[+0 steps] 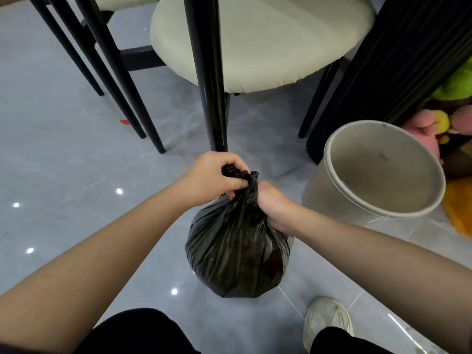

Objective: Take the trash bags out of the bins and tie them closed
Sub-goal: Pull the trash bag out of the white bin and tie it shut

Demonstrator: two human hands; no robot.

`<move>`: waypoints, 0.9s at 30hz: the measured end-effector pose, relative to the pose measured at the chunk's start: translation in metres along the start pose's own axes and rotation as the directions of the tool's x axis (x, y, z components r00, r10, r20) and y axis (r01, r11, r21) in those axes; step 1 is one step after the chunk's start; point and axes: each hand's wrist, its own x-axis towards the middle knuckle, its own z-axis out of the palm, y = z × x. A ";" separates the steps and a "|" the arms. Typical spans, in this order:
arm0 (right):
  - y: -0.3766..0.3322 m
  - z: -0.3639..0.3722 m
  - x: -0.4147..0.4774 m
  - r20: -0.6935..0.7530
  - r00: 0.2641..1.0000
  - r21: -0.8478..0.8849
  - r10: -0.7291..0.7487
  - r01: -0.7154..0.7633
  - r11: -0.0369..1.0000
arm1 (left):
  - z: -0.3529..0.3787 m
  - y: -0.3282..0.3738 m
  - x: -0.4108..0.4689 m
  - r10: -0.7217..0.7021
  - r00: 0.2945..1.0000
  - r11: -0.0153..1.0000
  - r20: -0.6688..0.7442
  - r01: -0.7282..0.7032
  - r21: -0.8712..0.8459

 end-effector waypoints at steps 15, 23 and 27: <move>0.014 0.021 0.011 -0.238 0.930 0.155 0.279 -0.247 0.957 | 0.020 -0.057 -0.056 0.001 0.979 1.000 -0.206 -0.005 -0.016; 0.024 0.013 0.003 0.237 0.955 -0.053 0.179 -0.172 0.984 | 0.005 -0.074 -0.021 -0.198 0.972 0.962 -0.122 0.169 -0.213; 0.028 0.009 0.005 -0.047 0.991 -0.376 0.125 -0.134 0.917 | 0.010 -0.077 -0.027 -0.298 0.950 0.928 -0.097 0.263 -0.265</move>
